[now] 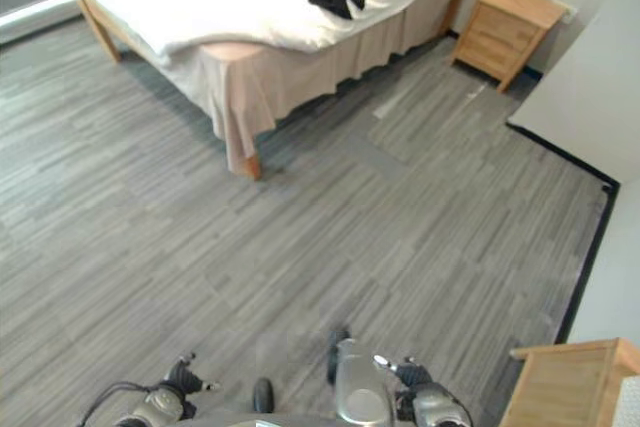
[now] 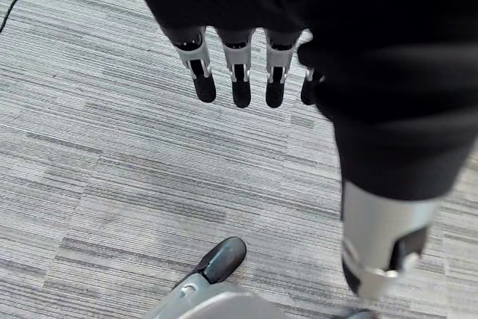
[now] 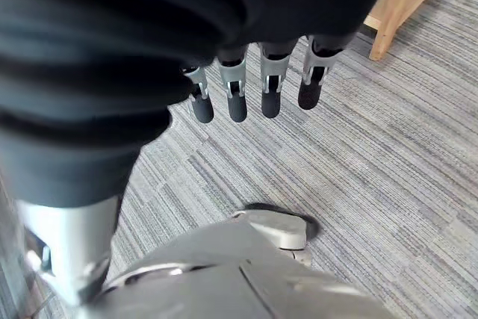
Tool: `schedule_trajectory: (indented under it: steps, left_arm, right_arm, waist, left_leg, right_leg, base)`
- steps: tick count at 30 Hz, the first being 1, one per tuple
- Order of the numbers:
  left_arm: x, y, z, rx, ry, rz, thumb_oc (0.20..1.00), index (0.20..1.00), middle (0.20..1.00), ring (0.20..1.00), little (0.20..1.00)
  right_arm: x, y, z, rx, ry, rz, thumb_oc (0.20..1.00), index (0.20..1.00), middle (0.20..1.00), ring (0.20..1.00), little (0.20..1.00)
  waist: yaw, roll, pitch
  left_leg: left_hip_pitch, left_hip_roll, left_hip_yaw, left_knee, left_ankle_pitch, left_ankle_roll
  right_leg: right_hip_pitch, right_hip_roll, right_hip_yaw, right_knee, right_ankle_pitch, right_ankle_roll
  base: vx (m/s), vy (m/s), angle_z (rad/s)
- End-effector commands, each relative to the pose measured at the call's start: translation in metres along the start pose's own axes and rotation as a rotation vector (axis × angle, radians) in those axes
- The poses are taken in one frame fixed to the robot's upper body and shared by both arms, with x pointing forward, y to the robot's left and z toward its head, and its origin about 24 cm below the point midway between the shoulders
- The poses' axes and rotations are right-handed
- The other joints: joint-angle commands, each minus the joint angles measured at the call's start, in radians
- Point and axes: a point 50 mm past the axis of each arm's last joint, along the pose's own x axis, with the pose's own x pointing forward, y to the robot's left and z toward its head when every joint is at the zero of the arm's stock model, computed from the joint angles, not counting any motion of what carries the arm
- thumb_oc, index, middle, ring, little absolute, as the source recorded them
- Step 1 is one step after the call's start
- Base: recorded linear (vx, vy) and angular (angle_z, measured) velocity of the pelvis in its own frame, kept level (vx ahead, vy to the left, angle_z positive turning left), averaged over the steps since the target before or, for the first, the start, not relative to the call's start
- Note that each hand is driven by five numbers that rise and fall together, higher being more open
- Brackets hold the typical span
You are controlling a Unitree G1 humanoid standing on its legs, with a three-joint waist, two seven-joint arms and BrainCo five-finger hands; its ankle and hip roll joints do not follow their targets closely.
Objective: Tidy up the quilt and then pick up the clothes from the bed and put them into the laundry hamper.
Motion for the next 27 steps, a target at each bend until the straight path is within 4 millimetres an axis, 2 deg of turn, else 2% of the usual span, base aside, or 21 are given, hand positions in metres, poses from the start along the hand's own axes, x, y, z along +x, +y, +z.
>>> schedule_trajectory:
  steps: [1, 3, 4, 5, 6, 7, 8, 9, 10, 12, 13, 14, 15, 17, 18, 20, 21, 22, 23, 24, 27]
  left_arm:
    - [0.001, -0.001, 0.002, 0.111, -0.012, -0.013, 1.0, 1.0, 1.0, 1.0, 1.0]
    - [0.0, -0.002, -0.002, 0.105, 0.003, -0.011, 1.0, 1.0, 1.0, 1.0, 1.0]
    - [0.0, -0.003, -0.004, 0.076, 0.006, -0.005, 1.0, 1.0, 1.0, 1.0, 1.0]
    - [0.0, -0.003, -0.004, 0.076, 0.006, -0.004, 1.0, 1.0, 1.0, 1.0, 1.0]
    - [0.0, 0.001, -0.006, 0.048, 0.009, 0.011, 1.0, 1.0, 1.0, 1.0, 1.0]
    - [0.001, 0.007, 0.0, 0.031, -0.012, 0.031, 1.0, 1.0, 1.0, 1.0, 1.0]
    - [0.002, 0.013, 0.01, 0.0, -0.044, 0.066, 1.0, 1.0, 1.0, 1.0, 1.0]
    - [0.003, 0.016, 0.014, -0.007, -0.056, 0.079, 1.0, 1.0, 1.0, 1.0, 1.0]
    - [0.003, 0.018, 0.018, -0.025, -0.067, 0.096, 1.0, 1.0, 1.0, 1.0, 1.0]
    - [0.003, 0.019, 0.022, -0.046, -0.084, 0.109, 1.0, 1.0, 1.0, 1.0, 1.0]
    - [0.003, 0.018, 0.023, -0.043, -0.09, 0.113, 1.0, 1.0, 1.0, 1.0, 1.0]
    - [0.003, 0.018, 0.023, -0.043, -0.09, 0.114, 1.0, 1.0, 1.0, 1.0, 1.0]
    - [0.003, 0.015, 0.02, -0.031, -0.08, 0.105, 1.0, 1.0, 1.0, 1.0, 1.0]
    - [0.002, 0.014, 0.014, -0.021, -0.052, 0.098, 1.0, 1.0, 1.0, 1.0, 1.0]
    - [0.002, 0.013, 0.009, -0.022, -0.035, 0.095, 1.0, 1.0, 1.0, 1.0, 1.0]
    - [0.001, 0.013, 0.001, -0.027, -0.008, 0.094, 1.0, 1.0, 1.0, 1.0, 1.0]
    - [0.0, 0.012, -0.006, -0.025, 0.013, 0.094, 1.0, 1.0, 1.0, 1.0, 1.0]
    - [0.0, 0.013, -0.006, -0.023, 0.024, 0.091, 1.0, 1.0, 1.0, 1.0, 1.0]
    - [0.0, 0.015, -0.008, -0.017, 0.033, 0.099, 1.0, 1.0, 1.0, 1.0, 1.0]
    - [0.001, 0.017, -0.006, -0.015, 0.027, 0.103, 1.0, 1.0, 1.0, 1.0, 1.0]
    - [0.001, 0.022, -0.003, 0.007, 0.012, 0.106, 1.0, 1.0, 1.0, 1.0, 1.0]
  right_arm:
    - [-0.003, 0.0, -0.023, 0.024, 0.081, -0.016, 1.0, 1.0, 1.0, 1.0, 1.0]
    - [-0.004, -0.007, -0.03, 0.006, 0.11, -0.03, 1.0, 1.0, 1.0, 1.0, 1.0]
    - [-0.005, -0.009, -0.034, -0.016, 0.119, -0.03, 1.0, 1.0, 1.0, 1.0, 1.0]
    - [-0.005, -0.009, -0.034, -0.016, 0.119, -0.029, 1.0, 1.0, 1.0, 1.0, 1.0]
    - [-0.005, -0.012, -0.032, -0.048, 0.112, -0.035, 1.0, 1.0, 1.0, 1.0, 1.0]
    - [-0.004, -0.013, -0.028, -0.06, 0.091, -0.041, 1.0, 1.0, 1.0, 1.0, 1.0]
    - [-0.001, -0.018, -0.01, -0.08, 0.037, -0.06, 1.0, 1.0, 1.0, 1.0, 1.0]
    - [0.0, -0.02, -0.004, -0.098, 0.02, -0.064, 1.0, 1.0, 1.0, 1.0, 1.0]
    - [0.001, -0.021, 0.005, -0.127, -0.003, -0.07, 1.0, 1.0, 1.0, 1.0, 1.0]
    - [0.002, -0.023, 0.012, -0.155, -0.028, -0.074, 1.0, 1.0, 1.0, 1.0, 1.0]
    - [0.002, -0.024, 0.017, -0.165, -0.047, -0.08, 1.0, 1.0, 1.0, 1.0, 1.0]
    - [0.002, -0.024, 0.017, -0.165, -0.047, -0.08, 1.0, 1.0, 1.0, 1.0, 1.0]
    - [0.003, -0.025, 0.021, -0.174, -0.061, -0.085, 1.0, 1.0, 1.0, 1.0, 1.0]
    - [0.003, -0.023, 0.024, -0.18, -0.069, -0.084, 1.0, 1.0, 1.0, 1.0, 1.0]
    - [0.003, -0.019, 0.024, -0.181, -0.073, -0.077, 1.0, 1.0, 1.0, 1.0, 1.0]
    - [0.003, -0.014, 0.026, -0.192, -0.082, -0.061, 1.0, 1.0, 1.0, 1.0, 1.0]
    - [0.003, -0.008, 0.026, -0.198, -0.087, -0.041, 1.0, 1.0, 1.0, 1.0, 1.0]
    - [0.003, 0.0, 0.036, -0.203, -0.119, -0.015, 1.0, 1.0, 1.0, 1.0, 1.0]
    - [0.003, 0.004, 0.04, -0.197, -0.136, -0.005, 1.0, 1.0, 1.0, 1.0, 1.0]
    - [0.002, 0.007, 0.044, -0.186, -0.151, -0.001, 1.0, 1.0, 1.0, 1.0, 1.0]
    - [0.002, 0.009, 0.037, -0.189, -0.131, 0.003, 1.0, 1.0, 1.0, 1.0, 1.0]
  waist:
    - [-0.043, 0.034, -0.024]
    - [-0.045, 0.047, -0.031]
    - [-0.049, 0.063, -0.042]
    - [-0.05, 0.061, -0.044]
    - [-0.029, 0.048, -0.035]
    - [-0.01, 0.028, -0.012]
    - [0.02, -0.02, 0.02]
    - [0.034, -0.033, 0.023]
    - [0.055, -0.032, 0.029]
    - [0.082, -0.034, 0.02]
    - [0.095, -0.031, 0.01]
    - [0.095, -0.033, 0.009]
    - [0.11, -0.022, -0.019]
    - [0.108, -0.018, -0.038]
    - [0.114, -0.022, -0.047]
    - [0.124, -0.03, -0.059]
    - [0.128, -0.037, -0.066]
    - [0.115, -0.029, -0.045]
    - [0.102, -0.02, -0.031]
    - [0.095, -0.009, -0.026]
    - [0.079, -0.011, -0.021]
  left_leg:
    - [0.166, 0.072, -0.038, -0.005, -0.151, -0.097]
    - [0.168, 0.109, -0.037, 0.058, -0.103, -0.112]
    - [0.15, 0.143, -0.036, 0.161, -0.029, -0.133]
    - [0.147, 0.141, -0.037, 0.16, -0.027, -0.133]
    - [0.003, 0.156, -0.05, 0.465, 0.133, -0.145]
    - [-0.073, 0.141, -0.083, 0.622, 0.181, -0.126]
    - [-0.182, 0.128, -0.061, 0.779, 0.158, -0.087]
    - [-0.216, 0.131, -0.033, 0.786, 0.145, -0.084]
    - [-0.243, 0.132, -0.006, 0.741, 0.106, -0.088]
    - [-0.301, 0.104, 0.051, 0.609, 0.089, -0.098]
    - [-0.316, 0.077, 0.089, 0.483, 0.084, -0.09]
    - [-0.314, 0.074, 0.091, 0.477, 0.089, -0.09]
    - [-0.322, 0.052, 0.172, 0.28, 0.099, -0.084]
    - [-0.287, 0.054, 0.293, 0.175, 0.11, -0.076]
    - [-0.259, 0.048, 0.319, 0.151, 0.108, -0.059]
    - [-0.231, 0.027, 0.294, 0.128, 0.097, -0.039]
    - [-0.202, 0.011, 0.266, 0.102, 0.082, -0.022]
    - [-0.15, 0.015, 0.25, 0.081, 0.065, 0.004]
    - [-0.116, 0.021, 0.232, 0.063, 0.065, 0.01]
    - [-0.095, 0.032, 0.209, 0.045, 0.068, 0.006]
    - [-0.067, 0.03, 0.127, 0.026, 0.061, -0.016]
  right_leg:
    - [0.044, 0.027, 0.054, -0.151, 0.091, 0.076]
    - [0.059, 0.052, 0.057, -0.127, 0.107, 0.05]
    - [0.081, 0.085, 0.06, -0.121, 0.094, 0.025]
    - [0.079, 0.082, 0.06, -0.122, 0.096, 0.025]
    - [0.162, 0.099, 0.045, -0.146, 0.076, -0.024]
    - [0.206, 0.098, 0.035, -0.154, 0.066, -0.048]
    - [0.277, 0.082, 0.039, -0.19, 0.048, -0.073]
    - [0.301, 0.073, 0.041, -0.201, 0.039, -0.075]
    - [0.34, 0.072, 0.036, -0.217, 0.021, -0.072]
    - [0.402, 0.068, 0.035, -0.244, 0.001, -0.064]
    - [0.427, 0.071, 0.03, -0.25, -0.013, -0.058]
    - [0.425, 0.068, 0.031, -0.25, -0.012, -0.057]
    - [0.467, 0.091, 0.014, -0.255, -0.05, -0.052]
    - [0.499, 0.121, -0.009, -0.226, -0.098, -0.057]
    - [0.508, 0.128, -0.021, -0.189, -0.103, -0.054]
    - [0.498, 0.13, -0.032, -0.111, -0.107, -0.042]
    - [0.464, 0.13, -0.049, 0.025, -0.084, -0.007]
    - [0.347, 0.096, -0.068, 0.278, 0.011, 0.093]
    - [0.282, 0.086, -0.047, 0.393, 0.038, 0.103]
    - [0.235, 0.082, -0.036, 0.43, 0.034, 0.092]
    - [0.257, 0.042, -0.007, 0.211, -0.051, 0.037]
  base:
    - [0.36, -0.163, 0.34]
    - [0.51, -0.248, 0.26]
    - [0.36, -0.189, 0.06]
    - [0.46, -0.327, 0.13]
    - [0.36, -0.348, 0.14]
    - [0.61, -0.549, 0.07]
    - [0.5, -0.376, -0.14]
    - [0.55, -0.257, -0.34]
    - [0.46, -0.065, -0.5]
    - [0.5, 0.019, -0.5]
    - [0.35, 0.05, -0.17]
    - [0.46, 0.063, 0.08]
    - [0.41, 0.047, 0.21]
    - [0.49, 0.061, 0.26]
    - [0.44, 0.074, 0.02]
    - [0.29, 0.053, 0.01]
    - [0.31, 0.044, 0.42]
    - [0.4, 0.038, 0.65]
    - [0.38, 0.004, 1.19]
    - [0.3, -0.048, 1.36]
    - [0.31, -0.16, 1.45]
